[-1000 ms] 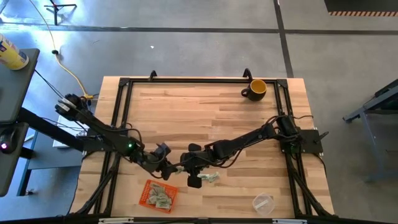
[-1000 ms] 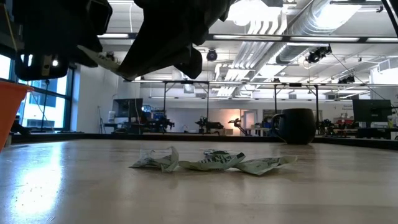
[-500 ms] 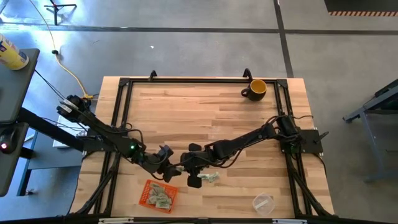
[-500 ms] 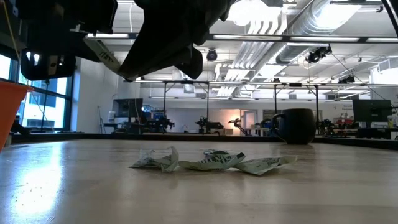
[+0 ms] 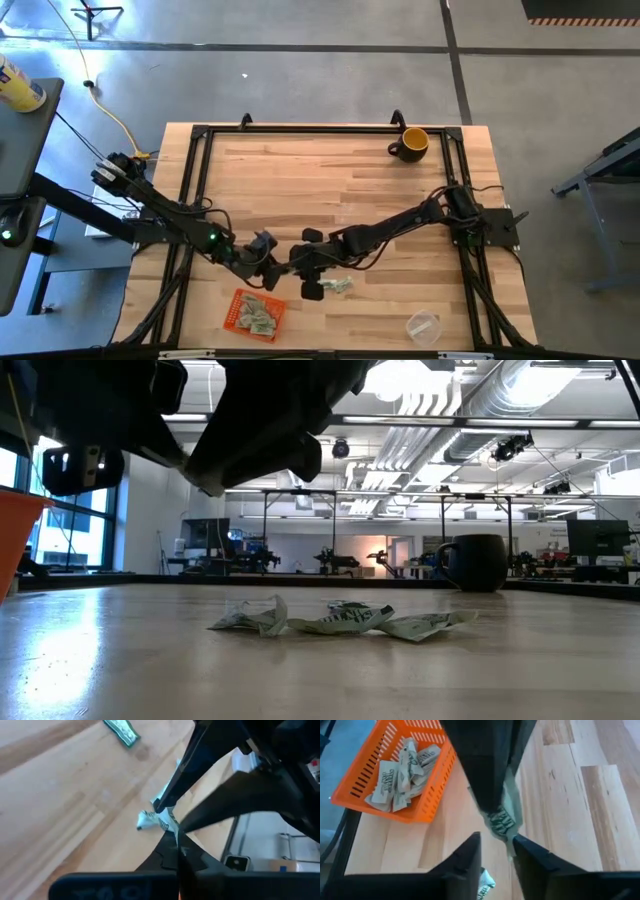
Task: Pick and place items into bin
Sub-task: Put the white stevia packet into the orange bin, then put the green stevia packet into the orange bin
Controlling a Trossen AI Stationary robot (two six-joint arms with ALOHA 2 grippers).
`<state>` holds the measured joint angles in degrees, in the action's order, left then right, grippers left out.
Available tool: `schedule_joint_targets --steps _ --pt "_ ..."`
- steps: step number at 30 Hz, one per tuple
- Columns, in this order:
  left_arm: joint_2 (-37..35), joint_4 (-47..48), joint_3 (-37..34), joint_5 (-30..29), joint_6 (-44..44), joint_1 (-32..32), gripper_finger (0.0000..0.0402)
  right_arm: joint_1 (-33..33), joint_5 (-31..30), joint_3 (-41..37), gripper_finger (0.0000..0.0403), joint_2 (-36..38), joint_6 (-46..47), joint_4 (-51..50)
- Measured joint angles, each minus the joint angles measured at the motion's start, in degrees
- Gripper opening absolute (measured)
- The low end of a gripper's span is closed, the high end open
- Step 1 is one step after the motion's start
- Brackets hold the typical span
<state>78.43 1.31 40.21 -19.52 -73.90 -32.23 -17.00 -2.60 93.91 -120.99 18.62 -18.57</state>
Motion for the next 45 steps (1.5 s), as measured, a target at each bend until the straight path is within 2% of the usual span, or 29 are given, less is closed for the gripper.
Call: schedule_joint_targets --steps 3,7,10,13,18,22,27,31,33,37,43,45 --pt "0.00 0.61 0.00 0.52 0.01 0.02 0.0031 -0.32 0.07 0.00 0.0133 0.39 -0.94 -1.32" --pt "-0.35 -0.19 0.06 6.36 -0.02 -1.18 0.0031 -0.98 -1.12 0.00 0.0172 1.83 -2.11 -7.74" --pt "-0.35 0.95 2.00 12.52 0.21 -4.68 0.0022 -1.59 -4.39 0.01 0.0190 2.38 -2.13 -15.32" --pt "-0.39 4.47 4.94 15.32 -0.62 -9.51 0.0022 -1.97 -4.02 0.00 0.0194 2.38 -1.36 -21.32" --pt "-0.33 8.88 5.98 14.56 -8.55 -17.29 0.0026 -2.91 -2.93 -3.05 0.0189 2.38 -1.49 -22.68" --pt "1.03 9.03 5.62 11.16 -13.29 -21.26 0.0052 -4.22 -1.21 -5.58 0.0190 2.40 -5.47 -21.21" --pt "1.40 10.03 5.64 4.72 -16.67 -22.21 0.0098 -6.42 -3.90 -8.18 0.0193 2.40 -10.50 -21.19" --pt "1.40 9.64 5.64 4.82 -16.84 -22.16 0.0137 -4.38 -2.18 -8.16 0.0191 2.43 -8.62 -20.95" --pt "1.39 9.68 5.64 6.61 -16.85 -22.16 0.0155 -3.06 -3.75 -8.13 0.0191 3.07 -8.97 -21.21" --pt "0.21 9.17 5.64 7.27 -16.18 -22.18 0.0181 -0.64 -8.02 -7.98 0.0190 4.07 -16.36 -21.09" --pt "-2.40 14.09 5.63 6.30 -13.56 -22.18 0.0187 2.55 -7.53 -10.91 0.0189 3.65 -38.79 -20.49" --pt "-3.42 16.13 5.62 5.32 -13.53 -22.16 0.0184 3.30 -5.45 -12.38 0.0189 3.59 -46.43 -19.19"
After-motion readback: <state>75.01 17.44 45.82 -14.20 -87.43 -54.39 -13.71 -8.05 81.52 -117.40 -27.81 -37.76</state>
